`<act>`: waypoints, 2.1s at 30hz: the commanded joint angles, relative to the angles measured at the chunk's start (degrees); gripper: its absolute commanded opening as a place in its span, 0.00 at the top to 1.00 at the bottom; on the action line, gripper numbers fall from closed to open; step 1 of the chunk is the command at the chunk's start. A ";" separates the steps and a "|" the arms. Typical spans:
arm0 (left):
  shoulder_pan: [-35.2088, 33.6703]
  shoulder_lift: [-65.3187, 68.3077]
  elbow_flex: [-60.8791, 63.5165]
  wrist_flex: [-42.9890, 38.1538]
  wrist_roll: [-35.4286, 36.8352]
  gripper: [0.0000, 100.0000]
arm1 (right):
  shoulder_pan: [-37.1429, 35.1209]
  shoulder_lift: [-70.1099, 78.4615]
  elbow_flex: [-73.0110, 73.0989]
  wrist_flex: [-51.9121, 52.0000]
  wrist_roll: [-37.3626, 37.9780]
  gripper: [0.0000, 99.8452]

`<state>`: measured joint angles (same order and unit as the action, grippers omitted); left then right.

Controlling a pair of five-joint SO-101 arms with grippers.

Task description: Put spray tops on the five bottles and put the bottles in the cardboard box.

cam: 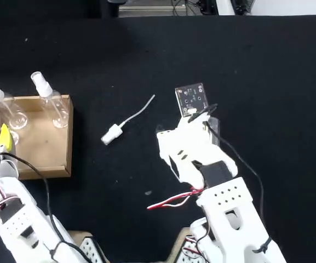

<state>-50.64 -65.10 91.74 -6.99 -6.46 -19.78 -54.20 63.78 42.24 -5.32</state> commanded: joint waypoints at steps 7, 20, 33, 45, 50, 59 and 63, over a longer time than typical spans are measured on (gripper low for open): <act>-0.31 -19.08 -3.56 20.04 -2.81 0.64 | -0.44 -1.10 -0.40 -1.58 -0.18 0.83; -0.48 -37.80 -4.09 42.73 -2.81 0.64 | -0.44 -1.10 -0.57 -1.58 -0.18 0.83; 1.80 -39.03 -21.23 71.12 -2.46 0.65 | -0.35 -1.10 -0.75 -1.58 -0.18 0.83; 20.18 -39.03 -36.00 86.95 -2.73 0.64 | 13.89 -0.66 -11.82 10.20 0.00 0.83; 34.33 -38.42 -33.80 82.90 -0.44 0.65 | 22.68 3.38 -19.82 15.30 0.62 0.83; 48.13 -38.33 -16.13 70.86 -6.24 0.65 | 37.71 33.54 -37.05 20.75 9.23 0.83; 51.56 -38.33 -12.26 66.73 -5.98 0.65 | 37.80 46.73 -43.21 21.10 9.32 0.83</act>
<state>-2.90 -103.69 78.11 64.04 -11.82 17.05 -14.81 27.21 62.73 3.56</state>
